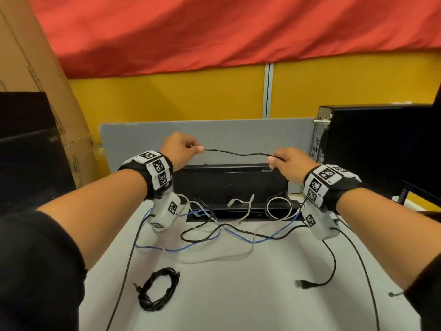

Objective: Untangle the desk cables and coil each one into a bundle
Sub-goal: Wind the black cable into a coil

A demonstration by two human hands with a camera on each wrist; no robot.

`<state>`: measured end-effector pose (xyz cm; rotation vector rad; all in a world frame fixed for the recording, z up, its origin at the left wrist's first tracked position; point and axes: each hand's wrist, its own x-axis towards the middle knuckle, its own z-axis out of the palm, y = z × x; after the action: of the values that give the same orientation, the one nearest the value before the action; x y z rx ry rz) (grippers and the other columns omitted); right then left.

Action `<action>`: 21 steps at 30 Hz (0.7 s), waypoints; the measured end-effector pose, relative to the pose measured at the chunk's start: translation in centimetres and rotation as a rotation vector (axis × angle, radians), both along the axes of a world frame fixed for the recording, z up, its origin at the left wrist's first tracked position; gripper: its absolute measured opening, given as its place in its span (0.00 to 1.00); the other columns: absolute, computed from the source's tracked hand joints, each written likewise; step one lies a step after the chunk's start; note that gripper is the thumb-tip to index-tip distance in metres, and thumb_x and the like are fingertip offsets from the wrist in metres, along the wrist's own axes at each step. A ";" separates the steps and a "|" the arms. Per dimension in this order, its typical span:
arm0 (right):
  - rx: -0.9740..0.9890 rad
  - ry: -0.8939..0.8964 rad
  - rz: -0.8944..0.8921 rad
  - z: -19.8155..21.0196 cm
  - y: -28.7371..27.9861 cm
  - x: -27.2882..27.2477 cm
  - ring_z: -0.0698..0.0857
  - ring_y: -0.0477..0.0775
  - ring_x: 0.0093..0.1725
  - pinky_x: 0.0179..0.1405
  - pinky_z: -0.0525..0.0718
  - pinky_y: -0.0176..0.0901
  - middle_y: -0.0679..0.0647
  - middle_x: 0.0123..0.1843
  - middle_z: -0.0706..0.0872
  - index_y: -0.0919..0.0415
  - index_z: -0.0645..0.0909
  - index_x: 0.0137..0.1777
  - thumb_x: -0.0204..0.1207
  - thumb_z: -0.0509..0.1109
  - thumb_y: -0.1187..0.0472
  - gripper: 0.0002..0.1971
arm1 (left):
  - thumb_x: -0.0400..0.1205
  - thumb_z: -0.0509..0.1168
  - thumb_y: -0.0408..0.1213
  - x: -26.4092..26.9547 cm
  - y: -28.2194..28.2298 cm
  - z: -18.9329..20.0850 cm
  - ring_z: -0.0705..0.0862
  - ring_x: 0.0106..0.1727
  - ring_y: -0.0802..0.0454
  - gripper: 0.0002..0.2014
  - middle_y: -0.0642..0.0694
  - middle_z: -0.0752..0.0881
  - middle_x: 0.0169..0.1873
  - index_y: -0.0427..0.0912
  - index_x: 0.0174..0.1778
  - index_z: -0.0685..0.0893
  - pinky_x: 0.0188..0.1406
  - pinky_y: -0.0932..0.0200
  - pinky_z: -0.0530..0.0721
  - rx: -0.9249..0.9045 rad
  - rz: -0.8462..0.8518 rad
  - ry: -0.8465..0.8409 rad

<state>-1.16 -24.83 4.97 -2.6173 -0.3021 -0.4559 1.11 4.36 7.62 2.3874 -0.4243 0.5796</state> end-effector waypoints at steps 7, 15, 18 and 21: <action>-0.146 0.026 -0.048 -0.3 -1.7 -0.3 0.74 0.51 0.35 0.37 0.68 0.41 0.51 0.33 0.74 0.63 0.75 0.41 0.87 0.54 0.61 0.14 | 0.83 0.68 0.40 -0.3 3.4 0.6 0.78 0.36 0.52 0.11 0.47 0.83 0.34 0.36 0.49 0.90 0.43 0.57 0.73 -0.025 0.092 -0.010; -0.582 -0.032 -0.226 -1.9 -3.9 -0.9 0.74 0.55 0.60 0.63 0.71 0.55 0.51 0.55 0.81 0.54 0.81 0.55 0.87 0.49 0.48 0.19 | 0.81 0.70 0.42 -0.1 6.3 0.8 0.85 0.46 0.38 0.11 0.37 0.89 0.41 0.38 0.45 0.90 0.51 0.44 0.86 -0.070 0.259 -0.044; -0.596 0.020 -0.180 -2.5 -4.4 -1.2 0.75 0.55 0.62 0.64 0.73 0.53 0.53 0.61 0.81 0.54 0.79 0.62 0.85 0.57 0.57 0.12 | 0.81 0.70 0.43 -0.1 7.4 0.9 0.85 0.45 0.38 0.10 0.38 0.89 0.41 0.39 0.43 0.89 0.51 0.43 0.86 -0.093 0.311 -0.041; -0.317 0.152 -0.053 -3.3 -4.9 -1.6 0.83 0.56 0.58 0.65 0.80 0.47 0.56 0.58 0.85 0.58 0.77 0.73 0.77 0.61 0.79 0.27 | 0.81 0.70 0.42 -0.2 8.4 1.0 0.85 0.44 0.37 0.08 0.37 0.89 0.41 0.42 0.41 0.88 0.49 0.44 0.85 -0.120 0.358 -0.038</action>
<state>-2.77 -29.71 1.65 -2.9550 -0.2745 -0.2390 0.91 12.76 8.59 2.3514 0.0261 0.7866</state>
